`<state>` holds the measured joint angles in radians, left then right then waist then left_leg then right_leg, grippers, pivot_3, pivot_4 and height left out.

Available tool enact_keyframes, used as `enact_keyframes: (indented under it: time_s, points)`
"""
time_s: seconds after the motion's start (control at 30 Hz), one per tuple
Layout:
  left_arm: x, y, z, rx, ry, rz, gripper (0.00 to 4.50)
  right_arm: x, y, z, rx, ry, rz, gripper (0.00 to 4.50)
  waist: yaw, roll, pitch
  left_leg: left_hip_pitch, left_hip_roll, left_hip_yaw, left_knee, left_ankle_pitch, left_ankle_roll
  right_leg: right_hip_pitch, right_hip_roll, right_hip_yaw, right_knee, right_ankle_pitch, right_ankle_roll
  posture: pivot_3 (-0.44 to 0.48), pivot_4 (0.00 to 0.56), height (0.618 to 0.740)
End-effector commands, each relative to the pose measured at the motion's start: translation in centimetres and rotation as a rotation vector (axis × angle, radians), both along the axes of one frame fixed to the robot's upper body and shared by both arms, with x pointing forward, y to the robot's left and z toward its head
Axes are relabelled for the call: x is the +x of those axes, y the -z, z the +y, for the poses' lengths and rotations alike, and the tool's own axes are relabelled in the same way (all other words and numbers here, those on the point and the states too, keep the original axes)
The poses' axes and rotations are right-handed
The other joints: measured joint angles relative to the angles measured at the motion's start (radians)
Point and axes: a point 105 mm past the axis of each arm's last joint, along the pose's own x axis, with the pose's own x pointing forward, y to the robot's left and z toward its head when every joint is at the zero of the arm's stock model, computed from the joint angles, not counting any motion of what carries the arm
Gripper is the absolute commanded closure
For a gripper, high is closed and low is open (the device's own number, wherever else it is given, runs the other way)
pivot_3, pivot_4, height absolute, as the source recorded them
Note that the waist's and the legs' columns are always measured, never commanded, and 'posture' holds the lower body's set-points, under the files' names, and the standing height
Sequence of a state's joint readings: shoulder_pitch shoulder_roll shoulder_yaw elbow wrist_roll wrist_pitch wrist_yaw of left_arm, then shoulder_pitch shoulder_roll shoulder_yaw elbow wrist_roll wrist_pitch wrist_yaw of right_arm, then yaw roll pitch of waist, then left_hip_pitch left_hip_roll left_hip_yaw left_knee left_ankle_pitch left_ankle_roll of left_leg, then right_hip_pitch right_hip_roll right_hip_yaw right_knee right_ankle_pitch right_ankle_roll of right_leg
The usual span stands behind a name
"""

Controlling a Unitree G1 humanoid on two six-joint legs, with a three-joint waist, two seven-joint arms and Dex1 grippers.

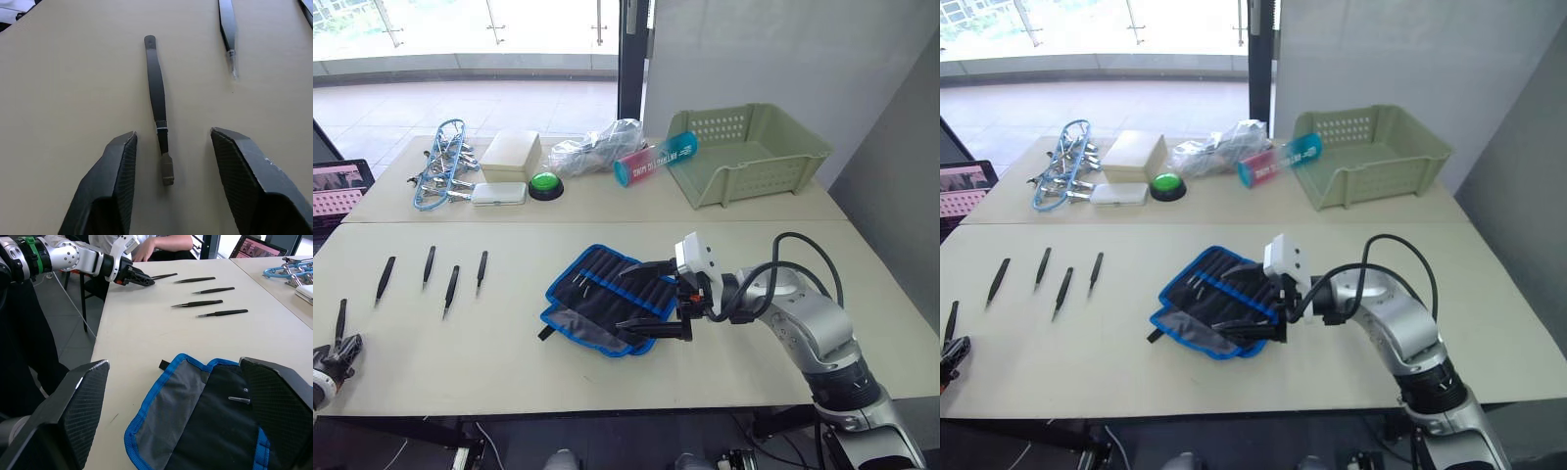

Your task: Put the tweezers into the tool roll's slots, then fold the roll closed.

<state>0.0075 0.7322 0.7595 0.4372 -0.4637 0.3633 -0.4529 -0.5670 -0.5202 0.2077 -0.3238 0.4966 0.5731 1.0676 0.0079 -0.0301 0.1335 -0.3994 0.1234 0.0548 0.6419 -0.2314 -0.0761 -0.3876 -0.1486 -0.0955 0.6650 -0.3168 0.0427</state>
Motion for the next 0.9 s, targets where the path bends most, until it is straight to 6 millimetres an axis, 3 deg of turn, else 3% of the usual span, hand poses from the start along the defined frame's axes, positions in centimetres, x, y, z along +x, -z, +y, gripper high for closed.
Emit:
enact_keyframes:
  time_s: [0.03,0.17,0.43,0.73,0.8,0.9]
  points:
    - [0.2,1.5,-0.5,-0.024,0.021,0.050,3.19,-0.4,-1.5,0.0,0.029,-0.012,-0.048,0.00,0.004,0.000,0.000,0.000,0.000,0.000,0.000,0.000,0.000,0.000,0.000,0.000,0.000,0.000,0.000,0.000,0.150,0.716]
    - [0.5,1.5,-0.5,-0.021,0.029,0.052,4.48,-0.4,-1.4,-0.1,0.026,-0.003,-0.045,0.00,0.007,0.000,0.000,0.000,0.000,0.000,0.000,0.000,0.000,0.000,0.000,0.000,0.000,0.000,0.000,0.000,0.150,0.716]
    - [0.0,0.5,0.1,0.011,0.015,0.030,4.48,-0.1,-1.0,-0.4,0.027,0.021,-0.029,0.00,0.006,0.001,0.000,0.000,0.000,0.000,0.000,0.000,0.000,0.000,0.000,0.000,0.000,0.000,0.000,0.000,0.150,0.716]
    - [-2.0,-3.7,-0.2,0.108,0.017,-0.072,4.50,1.9,1.3,-1.7,0.049,0.145,0.017,2.91,-0.006,-0.003,0.000,-0.001,0.000,0.000,0.000,0.000,0.000,-0.001,0.000,0.000,0.000,0.000,0.000,0.000,0.150,0.716]
    - [-2.8,-5.6,-1.8,0.138,0.078,-0.107,4.50,2.6,2.1,-2.0,0.058,0.189,0.028,3.56,-0.012,-0.005,0.000,-0.001,0.000,0.000,0.000,0.000,0.000,-0.001,0.000,0.000,0.000,0.000,0.000,0.000,0.150,0.716]
    - [-3.2,-7.2,-5.8,0.134,0.228,-0.131,4.50,3.8,3.5,-2.3,0.057,0.254,0.032,4.47,-0.017,-0.006,0.000,-0.001,0.000,0.000,0.000,0.000,0.000,0.000,0.000,0.000,0.000,0.000,0.000,0.000,0.150,0.716]
